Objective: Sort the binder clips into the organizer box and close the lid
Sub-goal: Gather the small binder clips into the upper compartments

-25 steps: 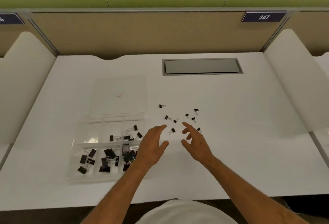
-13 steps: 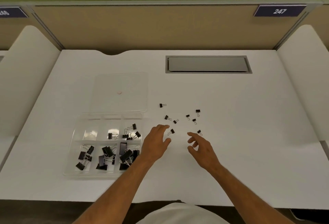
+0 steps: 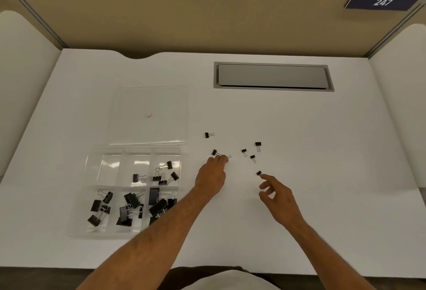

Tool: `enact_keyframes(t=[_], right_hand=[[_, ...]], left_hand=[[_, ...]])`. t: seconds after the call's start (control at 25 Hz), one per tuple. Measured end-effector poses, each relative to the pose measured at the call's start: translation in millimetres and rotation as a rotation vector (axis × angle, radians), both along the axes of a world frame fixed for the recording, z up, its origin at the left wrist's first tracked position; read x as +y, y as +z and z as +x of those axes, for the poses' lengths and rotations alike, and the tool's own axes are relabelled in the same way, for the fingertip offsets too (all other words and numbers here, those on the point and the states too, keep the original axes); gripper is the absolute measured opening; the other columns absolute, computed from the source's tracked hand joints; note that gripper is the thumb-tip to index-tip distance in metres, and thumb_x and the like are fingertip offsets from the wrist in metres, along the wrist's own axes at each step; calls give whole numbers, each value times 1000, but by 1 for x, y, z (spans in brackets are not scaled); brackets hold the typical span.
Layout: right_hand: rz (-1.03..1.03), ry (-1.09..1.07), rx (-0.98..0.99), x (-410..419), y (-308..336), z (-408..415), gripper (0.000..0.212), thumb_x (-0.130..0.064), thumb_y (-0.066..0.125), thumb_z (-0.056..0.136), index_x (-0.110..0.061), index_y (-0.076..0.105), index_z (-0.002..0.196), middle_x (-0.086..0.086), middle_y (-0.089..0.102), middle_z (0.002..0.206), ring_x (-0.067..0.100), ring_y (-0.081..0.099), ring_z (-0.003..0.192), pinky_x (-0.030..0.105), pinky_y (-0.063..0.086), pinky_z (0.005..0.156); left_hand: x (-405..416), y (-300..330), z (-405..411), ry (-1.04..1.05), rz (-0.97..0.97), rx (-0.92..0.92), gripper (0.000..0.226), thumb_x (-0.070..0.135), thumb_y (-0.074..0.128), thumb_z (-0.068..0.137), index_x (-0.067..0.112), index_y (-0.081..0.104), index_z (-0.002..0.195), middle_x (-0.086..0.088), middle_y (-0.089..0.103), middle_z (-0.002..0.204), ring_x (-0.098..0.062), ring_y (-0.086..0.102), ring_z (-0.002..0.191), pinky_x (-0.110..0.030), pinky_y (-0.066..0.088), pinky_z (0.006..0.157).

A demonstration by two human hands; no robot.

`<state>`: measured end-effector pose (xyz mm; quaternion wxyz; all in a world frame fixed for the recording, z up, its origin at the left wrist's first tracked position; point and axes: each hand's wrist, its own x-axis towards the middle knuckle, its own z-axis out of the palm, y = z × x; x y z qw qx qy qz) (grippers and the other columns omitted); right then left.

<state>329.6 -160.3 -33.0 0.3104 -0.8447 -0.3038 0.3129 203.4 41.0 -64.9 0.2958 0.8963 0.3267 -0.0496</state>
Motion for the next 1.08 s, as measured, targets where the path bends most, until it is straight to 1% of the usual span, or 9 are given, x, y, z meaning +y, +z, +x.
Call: enact_keyframes(t=[0.16, 0.24, 0.36, 0.44, 0.52, 0.68, 0.8, 0.92, 1.08], right_hand=[[2, 100, -43, 49, -5, 7, 41, -13, 68, 88, -25, 59, 126, -12, 64, 101, 11, 60, 86, 28, 52, 80], [3, 177, -87, 78, -12, 5, 40, -14, 67, 89, -23, 59, 127, -10, 64, 104, 11, 57, 87, 32, 52, 84], [0, 264, -153, 120, -18, -2, 40, -15, 64, 90, -18, 58, 130, -2, 64, 115, 17, 54, 104, 35, 49, 89], [-19, 330, -202, 143, -19, -7, 42, -15, 62, 91, -15, 56, 133, 2, 61, 124, 23, 48, 116, 37, 48, 87], [-51, 395, -247, 160, -23, -13, 45, -14, 61, 92, -15, 54, 137, 3, 57, 129, 25, 44, 119, 39, 50, 86], [-134, 463, -351, 177, -38, -18, 40, -14, 59, 93, -15, 57, 132, 5, 58, 125, 27, 46, 113, 39, 49, 85], [-137, 534, -448, 178, -46, -22, 27, -9, 57, 93, -13, 65, 118, 6, 61, 113, 27, 50, 104, 37, 49, 75], [-93, 557, -502, 167, -52, -30, 17, -4, 62, 90, -12, 69, 103, 6, 63, 100, 26, 56, 92, 31, 45, 65], [0, 491, -351, 148, -42, -39, 34, -7, 64, 87, -12, 62, 121, 3, 63, 109, 23, 56, 100, 27, 45, 72]], left_hand=[[8, 13, -17, 79, -102, -83, 42, 6, 56, 90, 21, 49, 129, 0, 59, 108, -15, 52, 95, -31, 49, 80], [11, 23, -31, 104, -118, -135, 43, 7, 58, 90, 22, 47, 129, 2, 58, 105, -11, 52, 90, -27, 48, 78], [16, 37, -48, 151, -136, -202, 44, 10, 58, 91, 28, 44, 128, 9, 56, 102, -9, 57, 83, -26, 49, 71], [18, 43, -57, 193, -161, -231, 43, 14, 59, 92, 34, 43, 127, 13, 55, 103, -8, 60, 85, -24, 51, 72], [20, 45, -65, 231, -179, -251, 43, 16, 60, 92, 36, 43, 126, 14, 55, 104, -4, 60, 89, -20, 51, 74], [26, 46, -75, 285, -225, -264, 43, 15, 61, 93, 37, 44, 127, 16, 55, 103, 4, 57, 91, -8, 43, 73], [27, 46, -77, 284, -240, -246, 43, 17, 60, 93, 38, 43, 127, 17, 55, 104, 4, 57, 93, -10, 44, 74], [24, 44, -78, 257, -244, -234, 44, 17, 60, 93, 38, 43, 128, 16, 55, 105, 1, 58, 93, -11, 45, 75], [17, 48, -84, 257, -227, -233, 46, 15, 59, 93, 35, 43, 131, 15, 55, 106, -3, 58, 95, -13, 46, 76]])
